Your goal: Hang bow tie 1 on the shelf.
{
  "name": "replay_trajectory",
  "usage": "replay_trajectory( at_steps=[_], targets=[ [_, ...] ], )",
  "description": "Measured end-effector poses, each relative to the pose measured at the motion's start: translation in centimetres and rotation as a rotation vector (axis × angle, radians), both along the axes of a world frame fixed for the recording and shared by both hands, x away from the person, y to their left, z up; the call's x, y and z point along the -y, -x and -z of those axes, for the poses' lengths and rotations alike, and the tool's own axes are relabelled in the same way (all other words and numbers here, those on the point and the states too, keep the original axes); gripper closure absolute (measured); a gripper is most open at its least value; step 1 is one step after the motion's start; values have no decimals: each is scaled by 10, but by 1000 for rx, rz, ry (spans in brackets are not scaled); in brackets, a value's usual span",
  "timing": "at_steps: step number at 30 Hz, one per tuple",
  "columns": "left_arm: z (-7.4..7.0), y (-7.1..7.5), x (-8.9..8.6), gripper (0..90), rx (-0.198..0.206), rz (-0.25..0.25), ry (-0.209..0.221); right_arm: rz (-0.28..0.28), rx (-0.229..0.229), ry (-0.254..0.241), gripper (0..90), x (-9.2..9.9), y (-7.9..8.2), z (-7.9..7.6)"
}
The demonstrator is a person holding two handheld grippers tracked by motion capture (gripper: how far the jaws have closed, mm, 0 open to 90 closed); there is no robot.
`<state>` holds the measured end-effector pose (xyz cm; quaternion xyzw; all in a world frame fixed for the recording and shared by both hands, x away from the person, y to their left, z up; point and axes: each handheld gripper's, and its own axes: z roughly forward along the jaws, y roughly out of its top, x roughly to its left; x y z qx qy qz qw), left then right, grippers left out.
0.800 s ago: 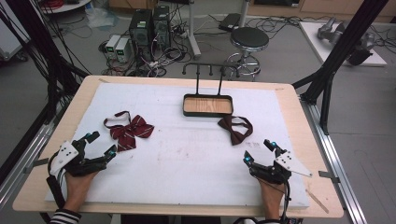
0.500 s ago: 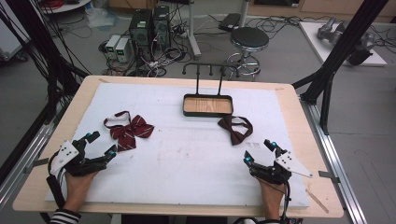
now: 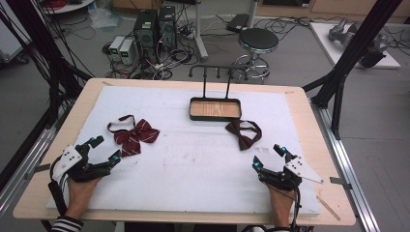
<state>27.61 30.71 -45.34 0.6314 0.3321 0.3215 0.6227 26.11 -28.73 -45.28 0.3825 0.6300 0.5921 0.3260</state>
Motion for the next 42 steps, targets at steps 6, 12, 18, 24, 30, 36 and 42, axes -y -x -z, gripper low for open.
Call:
replay_trajectory(
  at_steps=[6,12,18,24,30,36,42],
  targets=[
    [-6,-1,1,139,-9,14,-19,-2,-3,-3,113,0,0,0],
    [-21,-5,2,140,-27,16,-51,0,-2,-1,112,0,0,0],
    [-32,-14,-1,141,-63,20,-74,-1,-1,-1,112,0,0,0],
    [-37,-18,-1,142,-75,24,-84,-3,3,3,113,0,0,0],
    [-42,-27,2,142,-109,34,-103,-4,-2,-3,112,0,0,0],
    [-50,-36,8,142,-161,46,-151,-4,0,-4,113,0,0,0],
    [-56,-44,10,142,-197,40,-192,-5,0,-5,112,1,0,0]
  ],
)
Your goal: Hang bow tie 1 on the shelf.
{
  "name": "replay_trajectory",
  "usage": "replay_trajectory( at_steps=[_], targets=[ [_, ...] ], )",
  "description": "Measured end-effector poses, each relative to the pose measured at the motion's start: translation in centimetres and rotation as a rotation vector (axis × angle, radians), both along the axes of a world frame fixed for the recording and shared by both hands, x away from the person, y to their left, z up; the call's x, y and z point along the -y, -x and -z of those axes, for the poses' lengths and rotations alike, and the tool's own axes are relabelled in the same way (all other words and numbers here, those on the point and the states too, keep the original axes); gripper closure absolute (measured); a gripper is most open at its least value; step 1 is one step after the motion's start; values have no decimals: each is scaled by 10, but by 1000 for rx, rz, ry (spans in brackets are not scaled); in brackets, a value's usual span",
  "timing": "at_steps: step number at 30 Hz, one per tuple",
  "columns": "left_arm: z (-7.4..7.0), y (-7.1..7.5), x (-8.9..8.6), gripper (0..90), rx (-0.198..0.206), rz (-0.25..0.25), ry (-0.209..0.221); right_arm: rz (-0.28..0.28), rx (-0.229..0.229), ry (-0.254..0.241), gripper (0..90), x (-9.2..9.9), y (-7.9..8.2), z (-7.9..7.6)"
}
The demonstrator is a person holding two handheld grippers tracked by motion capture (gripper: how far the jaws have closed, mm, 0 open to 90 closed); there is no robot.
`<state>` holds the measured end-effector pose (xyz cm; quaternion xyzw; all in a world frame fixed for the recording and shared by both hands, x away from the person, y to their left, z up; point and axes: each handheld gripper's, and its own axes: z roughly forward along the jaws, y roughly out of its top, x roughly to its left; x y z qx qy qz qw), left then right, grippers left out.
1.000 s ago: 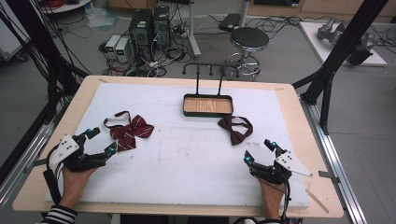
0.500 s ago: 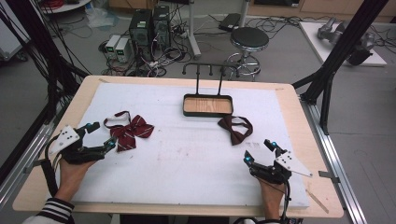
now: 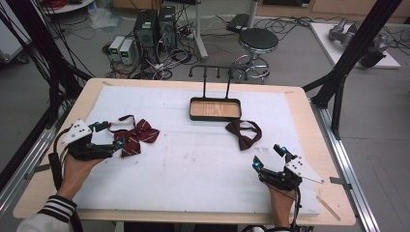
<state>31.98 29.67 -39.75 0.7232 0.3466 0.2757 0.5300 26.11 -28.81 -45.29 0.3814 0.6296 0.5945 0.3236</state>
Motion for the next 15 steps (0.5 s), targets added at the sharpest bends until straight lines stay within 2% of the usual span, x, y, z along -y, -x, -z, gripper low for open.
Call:
replay_trajectory(
  at_steps=[2,6,7,15],
  targets=[
    [-2,-3,1,142,-9,0,-25,-1,-1,0,112,0,0,0],
    [-6,-10,2,143,-22,-1,-37,0,-2,-4,112,0,1,0],
    [-6,-16,2,143,-42,-1,-44,-2,-2,-3,112,0,1,0],
    [-9,-30,6,144,-94,9,-78,1,1,-10,112,0,0,0]
  ],
)
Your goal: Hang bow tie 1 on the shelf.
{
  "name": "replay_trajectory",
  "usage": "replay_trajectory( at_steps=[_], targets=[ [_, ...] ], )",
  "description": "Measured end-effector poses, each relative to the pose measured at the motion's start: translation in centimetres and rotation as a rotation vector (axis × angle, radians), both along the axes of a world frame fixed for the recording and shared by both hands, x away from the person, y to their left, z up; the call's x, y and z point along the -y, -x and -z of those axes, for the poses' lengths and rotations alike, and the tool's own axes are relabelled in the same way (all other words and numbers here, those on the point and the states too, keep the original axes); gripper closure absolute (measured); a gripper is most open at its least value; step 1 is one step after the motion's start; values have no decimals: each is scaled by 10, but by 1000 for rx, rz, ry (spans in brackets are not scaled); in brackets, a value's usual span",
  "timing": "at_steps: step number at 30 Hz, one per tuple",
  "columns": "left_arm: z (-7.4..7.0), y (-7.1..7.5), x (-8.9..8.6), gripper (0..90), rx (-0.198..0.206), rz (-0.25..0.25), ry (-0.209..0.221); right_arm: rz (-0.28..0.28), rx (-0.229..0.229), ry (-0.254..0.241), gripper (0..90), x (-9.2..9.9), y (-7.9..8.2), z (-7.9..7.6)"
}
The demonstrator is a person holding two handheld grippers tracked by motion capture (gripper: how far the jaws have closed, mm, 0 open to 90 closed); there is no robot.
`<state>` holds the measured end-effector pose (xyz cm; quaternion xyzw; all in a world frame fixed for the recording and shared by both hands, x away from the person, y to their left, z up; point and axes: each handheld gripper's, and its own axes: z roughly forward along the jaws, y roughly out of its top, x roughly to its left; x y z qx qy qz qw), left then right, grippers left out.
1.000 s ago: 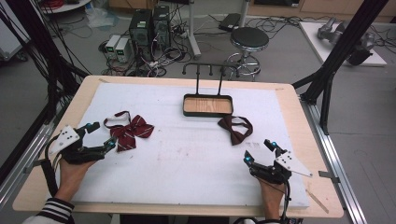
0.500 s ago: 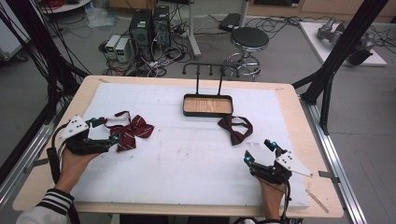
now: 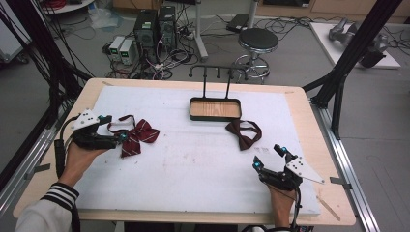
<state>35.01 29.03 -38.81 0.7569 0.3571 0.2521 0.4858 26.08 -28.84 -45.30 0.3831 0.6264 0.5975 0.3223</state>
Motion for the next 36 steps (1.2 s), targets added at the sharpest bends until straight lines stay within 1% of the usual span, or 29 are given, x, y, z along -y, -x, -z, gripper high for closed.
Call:
replay_trajectory(
  at_steps=[1,2,3,4,6,9,10,11,15,17,20,22,23,24,27,33,36],
  targets=[
    [-1,-5,1,144,-26,1,-18,1,1,4,112,0,0,0],
    [-1,-5,1,144,-26,1,-18,0,0,1,112,0,0,0],
    [-1,-7,2,144,-33,-3,-30,0,4,2,113,0,0,0],
    [-2,-11,3,144,-50,-5,-43,0,-2,-2,112,0,0,0],
    [-3,-13,3,145,-54,-6,-48,1,3,2,113,1,0,0],
    [-4,-20,4,150,-84,1,-78,0,-3,-4,112,1,0,0],
    [-4,-24,6,151,-102,4,-101,0,-1,-4,112,1,0,0],
    [-4,-24,6,151,-102,4,-101,0,-1,-4,112,1,0,0],
    [-5,-31,7,149,-124,-5,-128,3,-2,-3,113,1,0,0],
    [-4,-34,9,149,-140,-7,-136,3,3,1,112,0,0,0],
    [-3,-42,10,150,-164,-4,-161,4,-1,-2,112,0,0,0],
    [-3,-43,11,151,-170,-2,-166,3,2,0,112,0,0,0],
    [-3,-45,11,151,-181,1,-165,5,-1,-2,112,0,0,0],
    [-3,-47,11,151,-193,3,-173,4,-2,-4,113,0,0,0],
    [-4,-51,12,151,-209,3,-180,2,-2,-8,112,1,0,0],
    [-3,-59,13,155,-270,28,-193,4,-3,-7,112,1,0,0],
    [-2,-65,16,165,-307,52,-213,4,-2,-8,112,1,0,0]
  ],
)
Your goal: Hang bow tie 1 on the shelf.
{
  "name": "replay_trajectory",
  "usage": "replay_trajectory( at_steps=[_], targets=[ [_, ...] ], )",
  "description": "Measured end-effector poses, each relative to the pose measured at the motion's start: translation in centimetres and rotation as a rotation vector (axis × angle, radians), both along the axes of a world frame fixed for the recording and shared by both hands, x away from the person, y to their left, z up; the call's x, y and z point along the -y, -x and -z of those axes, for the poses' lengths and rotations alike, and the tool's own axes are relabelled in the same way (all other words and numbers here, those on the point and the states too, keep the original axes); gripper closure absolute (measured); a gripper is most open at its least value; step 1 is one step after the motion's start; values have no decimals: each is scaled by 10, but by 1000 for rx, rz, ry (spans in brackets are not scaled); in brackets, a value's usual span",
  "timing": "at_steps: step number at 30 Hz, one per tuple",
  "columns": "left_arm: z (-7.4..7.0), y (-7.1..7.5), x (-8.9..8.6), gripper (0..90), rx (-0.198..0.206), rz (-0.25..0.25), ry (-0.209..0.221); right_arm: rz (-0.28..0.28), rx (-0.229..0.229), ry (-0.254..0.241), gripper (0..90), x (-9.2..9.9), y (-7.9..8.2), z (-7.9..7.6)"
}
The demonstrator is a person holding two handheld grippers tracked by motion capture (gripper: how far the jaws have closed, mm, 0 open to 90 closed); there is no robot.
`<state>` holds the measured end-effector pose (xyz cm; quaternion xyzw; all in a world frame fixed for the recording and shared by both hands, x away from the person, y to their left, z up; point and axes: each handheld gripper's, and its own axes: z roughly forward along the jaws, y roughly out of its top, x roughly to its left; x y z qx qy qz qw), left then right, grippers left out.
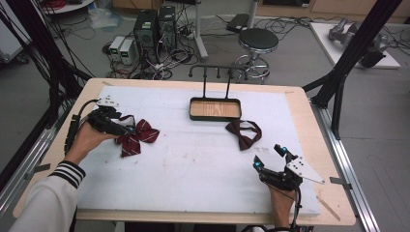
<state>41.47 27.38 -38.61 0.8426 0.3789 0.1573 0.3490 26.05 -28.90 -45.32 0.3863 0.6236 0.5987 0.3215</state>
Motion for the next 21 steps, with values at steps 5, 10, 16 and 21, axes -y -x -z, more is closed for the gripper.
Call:
replay_trajectory(
  at_steps=[5,10,16,21],
  targets=[
    [3,-5,4,184,-26,5,-22,3,2,3,112,0,0,0],
    [4,-8,6,225,-57,19,-39,6,3,6,112,0,0,0],
    [4,-11,11,245,-119,30,-71,6,2,3,112,0,0,0],
    [4,-16,16,261,-171,29,-92,5,2,3,112,0,0,0]
  ],
)
